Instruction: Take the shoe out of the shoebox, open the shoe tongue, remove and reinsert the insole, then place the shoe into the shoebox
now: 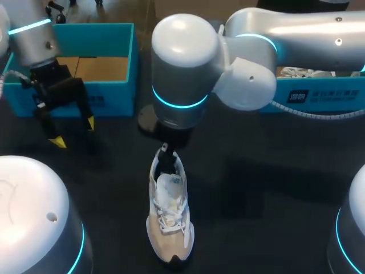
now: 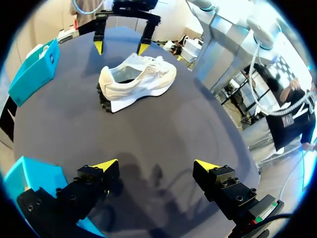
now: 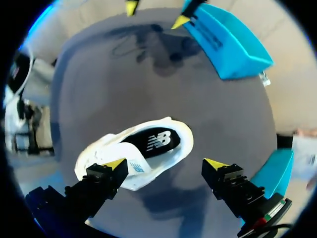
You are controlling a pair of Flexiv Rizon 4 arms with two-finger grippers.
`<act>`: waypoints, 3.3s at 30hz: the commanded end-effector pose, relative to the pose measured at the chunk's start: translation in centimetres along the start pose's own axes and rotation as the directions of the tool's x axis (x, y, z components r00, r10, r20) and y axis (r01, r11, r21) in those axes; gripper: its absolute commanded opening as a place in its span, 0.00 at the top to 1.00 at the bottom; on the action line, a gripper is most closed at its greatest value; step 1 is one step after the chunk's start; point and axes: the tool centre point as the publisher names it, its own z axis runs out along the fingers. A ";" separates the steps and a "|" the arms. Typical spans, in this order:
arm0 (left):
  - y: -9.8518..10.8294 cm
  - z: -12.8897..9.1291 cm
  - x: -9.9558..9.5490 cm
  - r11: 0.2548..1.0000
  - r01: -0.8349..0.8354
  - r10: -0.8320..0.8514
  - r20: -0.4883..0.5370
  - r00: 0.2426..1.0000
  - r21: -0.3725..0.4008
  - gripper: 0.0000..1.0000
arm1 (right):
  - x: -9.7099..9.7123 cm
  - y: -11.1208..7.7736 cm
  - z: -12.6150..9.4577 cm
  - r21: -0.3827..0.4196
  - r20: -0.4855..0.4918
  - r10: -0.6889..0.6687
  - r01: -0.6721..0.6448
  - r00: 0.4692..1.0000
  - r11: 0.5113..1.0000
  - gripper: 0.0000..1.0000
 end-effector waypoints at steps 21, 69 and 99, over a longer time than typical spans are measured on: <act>2.2 -1.9 0.3 0.999 -0.041 0.040 0.015 0.999 0.006 0.00 | -2.6 3.2 2.3 0.030 0.062 -0.226 0.225 0.972 0.974 0.00; 2.2 -1.9 0.3 0.999 -0.041 0.040 0.015 0.999 0.006 0.00 | -5.0 1.9 9.4 0.050 -0.032 -0.217 0.218 0.976 0.975 1.00; 2.2 -1.9 0.3 0.999 -0.041 0.040 0.015 0.999 0.006 0.00 | -11.1 -1.4 -3.0 0.181 0.177 -0.170 0.138 0.969 0.974 1.00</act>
